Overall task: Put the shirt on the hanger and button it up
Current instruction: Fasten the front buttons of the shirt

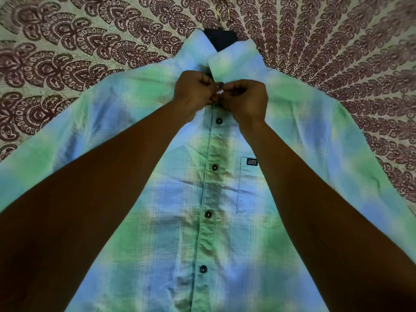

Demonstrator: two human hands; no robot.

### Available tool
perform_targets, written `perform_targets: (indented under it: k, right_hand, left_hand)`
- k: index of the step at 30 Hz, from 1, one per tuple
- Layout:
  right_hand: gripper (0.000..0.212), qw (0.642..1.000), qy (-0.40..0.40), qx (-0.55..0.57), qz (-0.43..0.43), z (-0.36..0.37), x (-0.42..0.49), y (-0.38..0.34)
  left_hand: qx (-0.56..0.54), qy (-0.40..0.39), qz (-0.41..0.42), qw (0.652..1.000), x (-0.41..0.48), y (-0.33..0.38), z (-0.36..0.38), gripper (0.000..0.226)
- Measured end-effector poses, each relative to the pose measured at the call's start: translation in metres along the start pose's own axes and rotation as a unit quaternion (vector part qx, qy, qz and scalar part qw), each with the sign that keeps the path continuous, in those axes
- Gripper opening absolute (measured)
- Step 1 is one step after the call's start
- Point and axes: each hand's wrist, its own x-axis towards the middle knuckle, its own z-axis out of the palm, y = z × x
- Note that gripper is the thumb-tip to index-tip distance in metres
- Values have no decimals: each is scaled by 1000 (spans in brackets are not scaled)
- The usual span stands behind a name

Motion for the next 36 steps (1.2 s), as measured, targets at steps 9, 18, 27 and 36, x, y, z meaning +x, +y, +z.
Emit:
perform_targets:
  k: [9,18,27,36]
  right_hand:
    - [23,999,23,-38,-15,3,-11,-3]
    - [24,967,-114,140,181,-14,3,-15]
    - [24,949,-130,187,216,-18,5,-17]
    - [33,966,0,219,140,-2,-6,-1]
  left_hand:
    - [-52,-49,-4,997,-8,-1,-8,11]
    - [-3,-70,-24,997,-5,1,-8,4]
    - [-45,-9,-2,999,-13,6,0,7]
    - [60,32,114,991,-9,-2,5,13]
